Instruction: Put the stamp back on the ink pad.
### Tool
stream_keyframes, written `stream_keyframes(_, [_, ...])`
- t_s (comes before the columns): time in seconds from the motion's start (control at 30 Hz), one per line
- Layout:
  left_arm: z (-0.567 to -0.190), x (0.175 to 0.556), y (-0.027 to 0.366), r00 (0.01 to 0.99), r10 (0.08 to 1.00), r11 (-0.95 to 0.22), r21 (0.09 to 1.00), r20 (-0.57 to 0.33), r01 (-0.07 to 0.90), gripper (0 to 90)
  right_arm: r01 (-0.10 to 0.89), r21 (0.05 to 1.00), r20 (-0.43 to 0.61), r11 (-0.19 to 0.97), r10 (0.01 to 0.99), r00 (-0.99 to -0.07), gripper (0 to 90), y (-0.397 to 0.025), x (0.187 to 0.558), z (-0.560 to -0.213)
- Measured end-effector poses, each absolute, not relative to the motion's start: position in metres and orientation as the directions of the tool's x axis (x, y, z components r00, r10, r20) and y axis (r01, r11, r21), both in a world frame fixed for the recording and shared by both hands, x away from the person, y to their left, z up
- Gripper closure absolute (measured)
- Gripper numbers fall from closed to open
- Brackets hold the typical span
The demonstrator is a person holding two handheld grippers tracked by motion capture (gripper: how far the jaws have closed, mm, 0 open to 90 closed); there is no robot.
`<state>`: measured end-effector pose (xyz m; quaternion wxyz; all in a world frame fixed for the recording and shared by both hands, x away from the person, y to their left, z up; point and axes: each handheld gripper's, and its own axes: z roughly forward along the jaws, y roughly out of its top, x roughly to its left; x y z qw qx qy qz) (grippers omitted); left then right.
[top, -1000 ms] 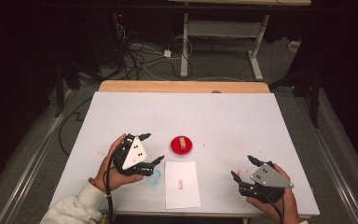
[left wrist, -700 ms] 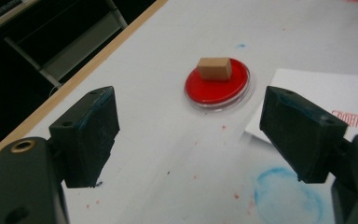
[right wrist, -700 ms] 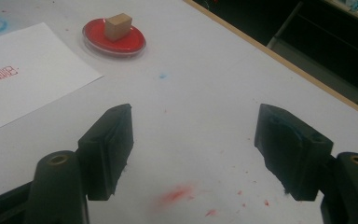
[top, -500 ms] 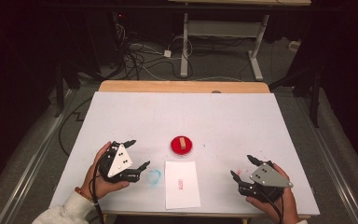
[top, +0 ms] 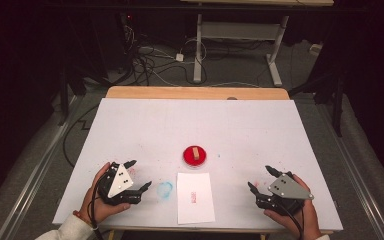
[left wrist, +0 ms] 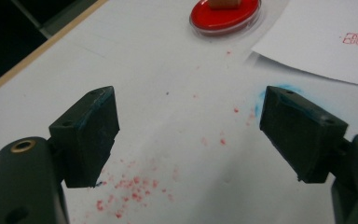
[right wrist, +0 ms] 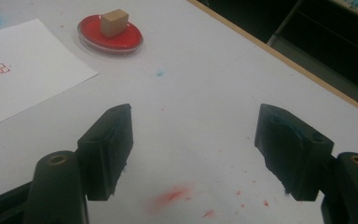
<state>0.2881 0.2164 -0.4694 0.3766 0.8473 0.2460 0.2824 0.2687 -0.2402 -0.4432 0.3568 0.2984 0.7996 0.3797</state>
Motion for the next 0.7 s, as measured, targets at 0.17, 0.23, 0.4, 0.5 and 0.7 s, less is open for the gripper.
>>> stream_keyframes(0.17, [-0.478, 0.283, 0.22, 0.724, 0.626, -0.616, 0.754, 0.29, 0.23, 19.1, 0.203, 0.825, -0.344, 0.528, 0.753, -0.561, 28.6, -0.242, 0.268, -0.442])
stream_keyframes(0.23, [-0.479, 0.282, 0.22, 0.724, 0.627, -0.619, 0.749, 0.289, 0.237, 19.1, 0.203, 0.825, -0.343, 0.527, 0.753, -0.562, 28.5, -0.242, 0.268, -0.442])
stream_keyframes(0.4, [-0.478, 0.28, 0.221, 0.724, 0.626, -0.617, 0.751, 0.289, 0.234, 19.0, 0.198, 0.824, -0.347, 0.532, 0.748, -0.566, 28.4, -0.24, 0.268, -0.441])
stream_keyframes(0.5, [-0.477, 0.277, 0.22, 0.724, 0.624, -0.614, 0.758, 0.294, 0.221, 19.0, 0.191, 0.813, -0.365, 0.551, 0.737, -0.569, 28.4, -0.237, 0.267, -0.442])
stream_keyframes(0.7, [-0.476, 0.276, 0.222, 0.724, 0.625, -0.607, 0.764, 0.292, 0.216, 18.9, 0.182, 0.809, -0.376, 0.559, 0.731, -0.57, 28.4, -0.233, 0.265, -0.441])
